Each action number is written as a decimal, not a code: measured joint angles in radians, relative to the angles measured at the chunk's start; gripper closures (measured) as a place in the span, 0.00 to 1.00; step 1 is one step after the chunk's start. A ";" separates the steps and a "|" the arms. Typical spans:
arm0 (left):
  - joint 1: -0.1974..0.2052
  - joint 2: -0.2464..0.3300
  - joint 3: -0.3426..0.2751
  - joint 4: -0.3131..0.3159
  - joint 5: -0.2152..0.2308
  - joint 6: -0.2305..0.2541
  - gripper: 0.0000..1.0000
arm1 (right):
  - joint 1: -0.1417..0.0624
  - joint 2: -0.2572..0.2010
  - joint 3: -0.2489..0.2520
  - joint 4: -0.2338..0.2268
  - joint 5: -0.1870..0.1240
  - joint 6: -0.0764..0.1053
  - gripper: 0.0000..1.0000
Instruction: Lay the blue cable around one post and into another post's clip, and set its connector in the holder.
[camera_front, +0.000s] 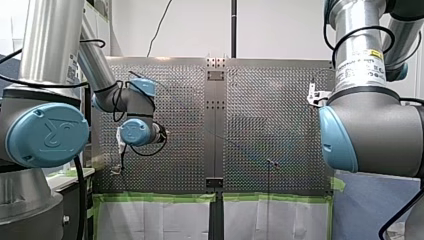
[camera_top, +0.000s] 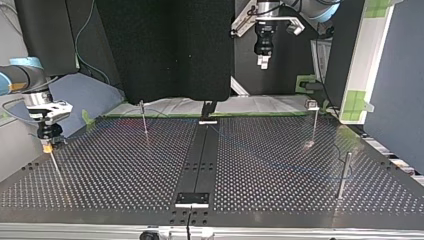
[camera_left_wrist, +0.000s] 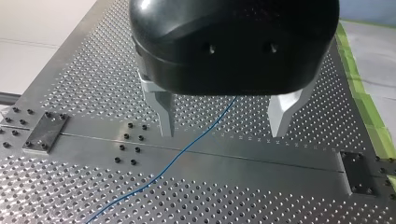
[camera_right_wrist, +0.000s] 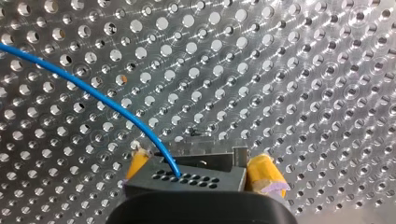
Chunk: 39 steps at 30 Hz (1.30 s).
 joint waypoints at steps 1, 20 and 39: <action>0.000 0.000 0.000 0.000 0.000 0.000 0.00 | 0.000 0.000 0.000 0.002 0.000 0.000 0.79; 0.000 0.000 -0.005 -0.009 -0.005 0.015 0.00 | -0.003 0.002 -0.001 -0.020 -0.018 0.020 0.87; 0.000 0.000 -0.008 0.018 -0.001 0.017 0.00 | -0.003 0.002 -0.001 -0.020 -0.018 0.020 0.87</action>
